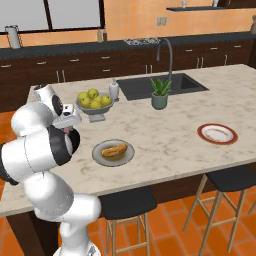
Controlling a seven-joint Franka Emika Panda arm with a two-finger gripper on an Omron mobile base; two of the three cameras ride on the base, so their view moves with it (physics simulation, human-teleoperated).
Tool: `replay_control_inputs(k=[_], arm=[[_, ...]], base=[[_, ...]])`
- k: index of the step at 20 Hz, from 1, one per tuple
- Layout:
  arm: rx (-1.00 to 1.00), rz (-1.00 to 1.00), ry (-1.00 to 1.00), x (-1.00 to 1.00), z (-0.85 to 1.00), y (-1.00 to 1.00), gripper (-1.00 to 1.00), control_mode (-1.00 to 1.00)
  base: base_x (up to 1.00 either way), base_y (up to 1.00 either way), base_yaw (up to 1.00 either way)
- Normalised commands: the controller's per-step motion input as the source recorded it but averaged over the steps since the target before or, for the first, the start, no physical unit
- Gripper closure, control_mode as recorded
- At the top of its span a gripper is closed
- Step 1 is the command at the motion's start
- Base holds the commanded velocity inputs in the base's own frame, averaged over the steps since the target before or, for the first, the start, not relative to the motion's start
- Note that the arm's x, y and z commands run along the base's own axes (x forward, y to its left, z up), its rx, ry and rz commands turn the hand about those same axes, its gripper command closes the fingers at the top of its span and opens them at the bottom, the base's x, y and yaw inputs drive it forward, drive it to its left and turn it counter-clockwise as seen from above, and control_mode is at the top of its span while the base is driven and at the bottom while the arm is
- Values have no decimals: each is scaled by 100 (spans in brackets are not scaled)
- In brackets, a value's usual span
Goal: Place one bun and one sausage from the bowl on each plate.
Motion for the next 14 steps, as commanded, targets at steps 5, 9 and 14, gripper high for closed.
replay_control_inputs(k=[5,9,14], arm=[[18,-63,1,-21,4,-93,100,-100],[15,-77,9,-1,0,-86,100,-100],[9,-77,12,19,-18,-64,100,-100]], base=[[0,0,0],[0,0,0],[0,0,0]])
